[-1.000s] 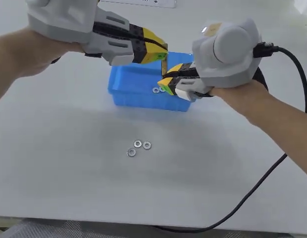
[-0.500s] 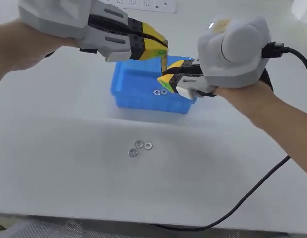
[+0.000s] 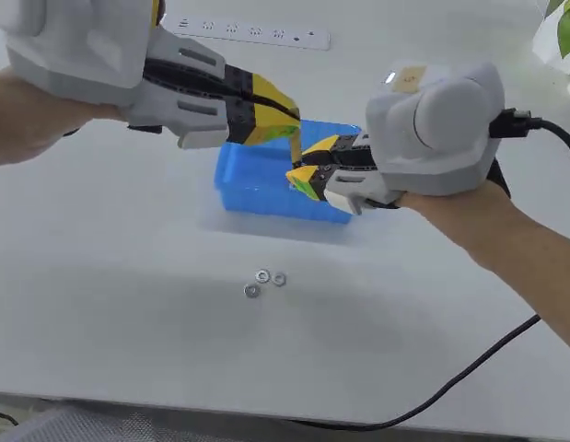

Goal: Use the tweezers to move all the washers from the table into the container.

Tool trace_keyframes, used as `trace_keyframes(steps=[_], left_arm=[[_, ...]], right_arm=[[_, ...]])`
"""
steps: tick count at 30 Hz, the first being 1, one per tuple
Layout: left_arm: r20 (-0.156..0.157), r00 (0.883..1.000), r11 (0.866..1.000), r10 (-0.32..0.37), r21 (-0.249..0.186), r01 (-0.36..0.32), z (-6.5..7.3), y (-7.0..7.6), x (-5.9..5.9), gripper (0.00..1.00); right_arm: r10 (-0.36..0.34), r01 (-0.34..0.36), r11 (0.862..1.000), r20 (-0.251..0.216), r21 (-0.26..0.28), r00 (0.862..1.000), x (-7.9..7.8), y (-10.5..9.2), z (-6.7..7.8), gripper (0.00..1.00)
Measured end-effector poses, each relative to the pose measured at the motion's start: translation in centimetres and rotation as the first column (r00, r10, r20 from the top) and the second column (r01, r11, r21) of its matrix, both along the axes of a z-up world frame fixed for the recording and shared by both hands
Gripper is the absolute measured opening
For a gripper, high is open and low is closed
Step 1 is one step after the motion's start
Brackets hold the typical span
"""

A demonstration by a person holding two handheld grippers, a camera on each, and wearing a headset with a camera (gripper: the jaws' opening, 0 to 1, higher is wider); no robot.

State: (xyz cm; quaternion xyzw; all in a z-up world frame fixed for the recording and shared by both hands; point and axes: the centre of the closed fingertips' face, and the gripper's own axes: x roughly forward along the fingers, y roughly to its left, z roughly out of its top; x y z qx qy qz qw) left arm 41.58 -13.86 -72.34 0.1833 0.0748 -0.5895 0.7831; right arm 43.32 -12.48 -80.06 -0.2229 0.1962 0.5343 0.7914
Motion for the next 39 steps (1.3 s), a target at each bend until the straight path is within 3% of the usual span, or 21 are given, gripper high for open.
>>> trace_keyframes(steps=[8,13,18,27,39], left_arm=[[-0.023,0.999,1.000,-0.026,-0.004,0.026,-0.3,0.0,-3.0,0.04],[-0.062,0.997,0.999,-0.038,-0.007,0.037,-1.8,-0.4,-5.3,0.04],[-0.090,0.995,0.999,-0.034,-0.020,0.033,-2.6,-0.7,-6.6,0.04],[-0.109,0.993,0.999,-0.037,-0.026,0.034,-3.7,-1.0,-8.1,0.04],[-0.129,0.991,1.000,-0.021,-0.016,0.019,-4.6,-0.9,-8.1,0.04]], right_arm=[[0.089,-0.089,0.996,0.006,-0.021,0.996,-3.2,0.8,-0.5,0.14],[0.135,-0.135,0.989,-0.008,-0.059,0.991,-5.5,1.0,-2.2,0.14],[0.139,-0.141,0.988,-0.032,-0.069,0.990,-6.6,0.9,-3.4,0.14],[0.137,-0.141,0.987,-0.052,-0.072,0.989,-8.0,0.6,-5.0,0.15],[0.129,-0.134,0.989,-0.086,-0.065,0.988,-8.2,0.6,-6.1,0.15]])
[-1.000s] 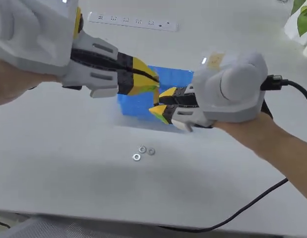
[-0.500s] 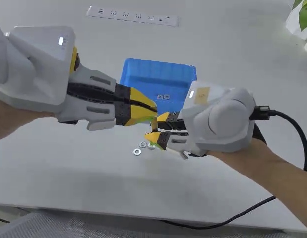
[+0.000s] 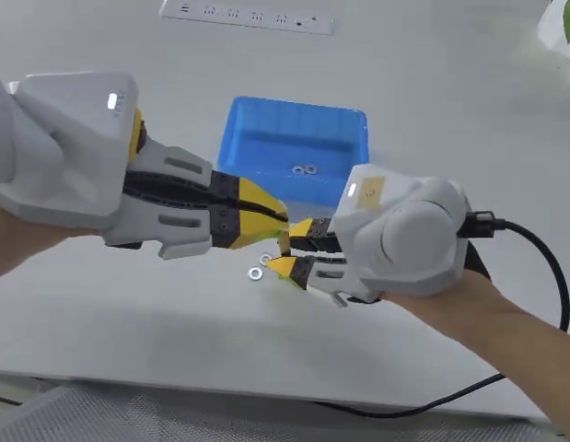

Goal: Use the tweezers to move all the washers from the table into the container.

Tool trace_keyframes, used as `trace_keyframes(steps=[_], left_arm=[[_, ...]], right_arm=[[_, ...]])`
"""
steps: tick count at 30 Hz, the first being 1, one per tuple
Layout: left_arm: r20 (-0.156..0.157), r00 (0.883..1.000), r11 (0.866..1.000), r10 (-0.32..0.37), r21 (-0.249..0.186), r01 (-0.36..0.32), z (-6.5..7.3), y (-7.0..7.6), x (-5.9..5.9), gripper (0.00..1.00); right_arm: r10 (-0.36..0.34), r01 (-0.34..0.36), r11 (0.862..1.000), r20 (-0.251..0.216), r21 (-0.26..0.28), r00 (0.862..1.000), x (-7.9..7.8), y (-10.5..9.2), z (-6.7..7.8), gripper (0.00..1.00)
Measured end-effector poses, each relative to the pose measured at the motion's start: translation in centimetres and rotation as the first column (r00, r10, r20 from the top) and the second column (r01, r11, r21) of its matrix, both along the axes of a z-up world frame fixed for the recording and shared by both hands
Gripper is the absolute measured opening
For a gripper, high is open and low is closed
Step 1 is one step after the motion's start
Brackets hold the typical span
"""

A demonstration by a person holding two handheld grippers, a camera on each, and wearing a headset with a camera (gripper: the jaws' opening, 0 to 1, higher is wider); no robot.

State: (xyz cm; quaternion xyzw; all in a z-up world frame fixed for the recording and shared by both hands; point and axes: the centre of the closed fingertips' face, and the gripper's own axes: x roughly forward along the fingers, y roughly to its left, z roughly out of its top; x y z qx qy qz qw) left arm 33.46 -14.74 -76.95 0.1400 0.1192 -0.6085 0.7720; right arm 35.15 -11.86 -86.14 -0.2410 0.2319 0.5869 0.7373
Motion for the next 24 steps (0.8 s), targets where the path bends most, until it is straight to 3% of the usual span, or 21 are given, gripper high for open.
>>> trace_keyframes(steps=[20,24], left_arm=[[-0.013,1.000,0.999,0.001,0.042,-0.001,-0.72,0.26,0.01,0.04],[-0.002,1.000,0.999,0.001,0.053,-0.001,-1.03,0.24,-0.02,0.04]], right_arm=[[0.001,-0.001,1.000,-0.031,0.000,1.000,-0.26,0.40,-0.72,0.15],[-0.001,0.000,1.000,-0.031,-0.002,1.000,-0.30,0.43,-0.95,0.15]])
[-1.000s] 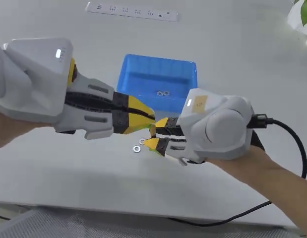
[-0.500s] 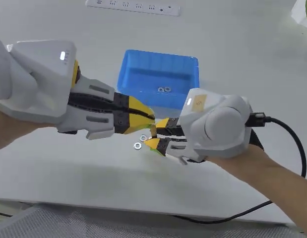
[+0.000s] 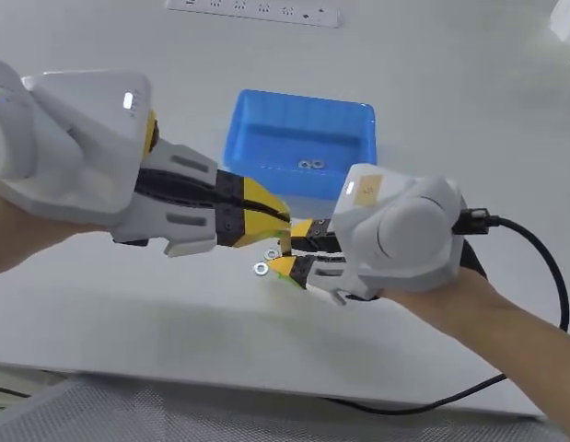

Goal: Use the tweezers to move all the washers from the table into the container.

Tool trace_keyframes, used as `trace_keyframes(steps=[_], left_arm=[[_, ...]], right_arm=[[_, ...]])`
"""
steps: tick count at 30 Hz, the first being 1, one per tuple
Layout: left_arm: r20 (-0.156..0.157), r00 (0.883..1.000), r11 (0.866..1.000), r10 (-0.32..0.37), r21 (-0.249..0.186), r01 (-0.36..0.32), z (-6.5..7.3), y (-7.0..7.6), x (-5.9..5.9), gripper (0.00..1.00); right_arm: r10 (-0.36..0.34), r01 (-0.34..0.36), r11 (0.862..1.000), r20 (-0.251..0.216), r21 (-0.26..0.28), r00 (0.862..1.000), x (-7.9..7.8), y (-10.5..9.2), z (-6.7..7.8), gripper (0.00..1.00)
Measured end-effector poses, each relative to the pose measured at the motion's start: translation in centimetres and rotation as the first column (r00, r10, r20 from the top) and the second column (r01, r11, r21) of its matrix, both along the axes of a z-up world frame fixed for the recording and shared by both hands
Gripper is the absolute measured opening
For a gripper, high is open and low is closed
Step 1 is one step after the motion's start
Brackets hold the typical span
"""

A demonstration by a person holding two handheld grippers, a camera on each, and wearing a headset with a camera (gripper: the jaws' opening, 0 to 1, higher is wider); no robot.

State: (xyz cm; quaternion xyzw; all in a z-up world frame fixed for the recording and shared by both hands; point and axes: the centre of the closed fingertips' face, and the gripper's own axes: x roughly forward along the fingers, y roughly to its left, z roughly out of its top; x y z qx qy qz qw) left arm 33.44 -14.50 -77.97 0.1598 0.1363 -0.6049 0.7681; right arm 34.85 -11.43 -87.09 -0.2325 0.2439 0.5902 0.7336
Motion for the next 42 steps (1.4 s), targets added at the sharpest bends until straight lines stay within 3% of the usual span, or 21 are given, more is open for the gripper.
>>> trace_keyframes(steps=[17,21,29,37,42], left_arm=[[-0.024,1.000,1.000,-0.009,-0.001,0.009,-0.1,-0.1,0.3,0.04],[-0.029,0.999,1.000,-0.014,0.002,0.014,-0.2,-0.2,0.3,0.04],[-0.033,0.999,1.000,-0.017,0.008,0.017,-0.2,-0.2,0.3,0.04],[-0.015,1.000,1.000,-0.015,0.003,0.015,0.9,0.1,0.5,0.04],[0.009,1.000,1.000,-0.020,0.004,0.020,2.0,0.2,0.7,0.04]], right_arm=[[0.020,-0.019,1.000,-0.034,0.011,0.999,-0.1,-0.9,-0.1,0.14],[0.064,-0.064,0.998,-0.010,-0.007,0.998,-0.4,-0.8,-0.1,0.12],[0.072,-0.072,0.997,-0.007,-0.019,0.997,-0.4,-0.7,-0.1,0.10],[0.040,-0.040,0.999,-0.005,0.007,0.999,-0.1,-0.7,1.0,0.10],[0.036,-0.036,0.999,0.027,0.008,0.999,0.3,-0.6,2.1,0.10]])
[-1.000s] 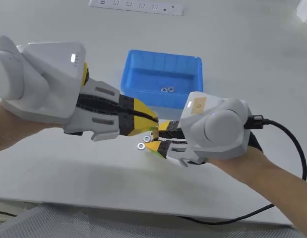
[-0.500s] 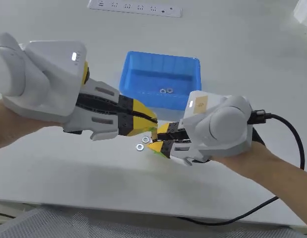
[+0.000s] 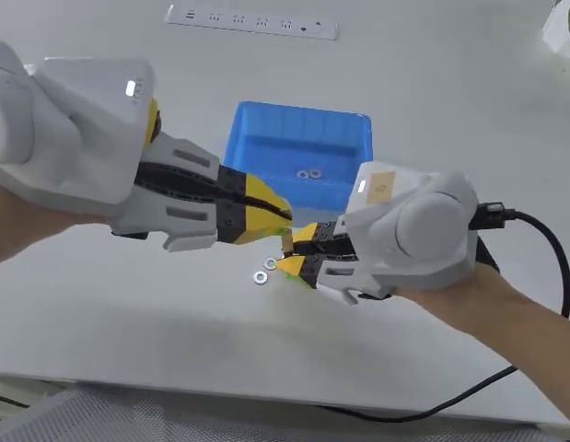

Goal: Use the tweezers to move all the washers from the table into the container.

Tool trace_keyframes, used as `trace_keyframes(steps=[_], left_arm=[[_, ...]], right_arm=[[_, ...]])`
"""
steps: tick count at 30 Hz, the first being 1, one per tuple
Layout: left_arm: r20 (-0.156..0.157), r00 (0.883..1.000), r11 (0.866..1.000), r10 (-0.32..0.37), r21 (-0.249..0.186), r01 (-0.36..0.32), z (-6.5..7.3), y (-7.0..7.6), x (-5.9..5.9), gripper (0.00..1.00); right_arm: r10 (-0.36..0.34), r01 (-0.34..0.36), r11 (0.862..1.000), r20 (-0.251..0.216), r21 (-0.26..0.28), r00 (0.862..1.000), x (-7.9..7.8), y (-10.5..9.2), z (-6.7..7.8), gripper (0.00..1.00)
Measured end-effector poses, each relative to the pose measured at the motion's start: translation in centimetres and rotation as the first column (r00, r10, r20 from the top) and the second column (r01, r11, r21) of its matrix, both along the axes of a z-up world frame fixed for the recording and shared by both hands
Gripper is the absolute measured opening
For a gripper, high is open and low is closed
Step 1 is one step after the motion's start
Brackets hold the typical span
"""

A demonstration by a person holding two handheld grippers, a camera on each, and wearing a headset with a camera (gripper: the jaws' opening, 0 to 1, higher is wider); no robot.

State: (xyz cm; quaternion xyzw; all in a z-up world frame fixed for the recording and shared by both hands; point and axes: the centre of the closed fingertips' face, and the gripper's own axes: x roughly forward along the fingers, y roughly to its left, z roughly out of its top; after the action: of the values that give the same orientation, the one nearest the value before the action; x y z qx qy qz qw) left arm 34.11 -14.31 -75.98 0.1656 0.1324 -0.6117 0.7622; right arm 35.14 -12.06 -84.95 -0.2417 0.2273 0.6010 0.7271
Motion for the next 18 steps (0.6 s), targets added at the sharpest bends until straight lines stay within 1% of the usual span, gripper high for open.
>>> trace_keyframes(steps=[5,8,9,10,11,12,13,18], left_arm=[[0.032,0.999,1.000,-0.004,-0.003,0.004,1.4,-0.1,0.2,0.04],[0.055,0.998,1.000,-0.008,-0.001,0.008,2.3,-0.1,0.6,0.04],[0.069,0.998,1.000,-0.010,0.003,0.010,2.6,-0.1,0.8,0.04],[0.074,0.997,1.000,-0.013,0.005,0.012,2.8,-0.1,0.9,0.04],[0.081,0.997,1.000,-0.014,0.007,0.014,3.0,-0.1,1.1,0.04],[0.101,0.995,1.000,-0.015,0.014,0.014,3.4,0.0,1.4,0.04],[0.105,0.994,1.000,-0.016,0.016,0.015,3.6,0.0,1.6,0.04],[0.152,0.988,0.999,-0.027,0.027,0.023,5.1,-0.1,2.8,0.04]], right_arm=[[-0.006,0.006,1.000,0.036,0.006,0.999,0.6,0.0,1.5,0.10],[-0.016,0.015,1.000,0.058,0.014,0.998,1.3,-0.1,2.3,0.10],[-0.021,0.019,1.000,0.067,0.017,0.998,1.6,-0.1,2.7,0.10],[-0.023,0.021,1.000,0.074,0.019,0.997,1.8,0.0,2.9,0.10],[-0.024,0.022,1.000,0.079,0.021,0.997,2.0,0.0,3.1,0.10],[-0.029,0.027,0.999,0.092,0.022,0.995,2.4,0.0,3.5,0.10],[-0.033,0.031,0.999,0.099,0.024,0.995,2.6,0.0,3.7,0.10],[-0.064,0.057,0.997,0.132,0.055,0.989,4.4,0.0,5.4,0.10]])
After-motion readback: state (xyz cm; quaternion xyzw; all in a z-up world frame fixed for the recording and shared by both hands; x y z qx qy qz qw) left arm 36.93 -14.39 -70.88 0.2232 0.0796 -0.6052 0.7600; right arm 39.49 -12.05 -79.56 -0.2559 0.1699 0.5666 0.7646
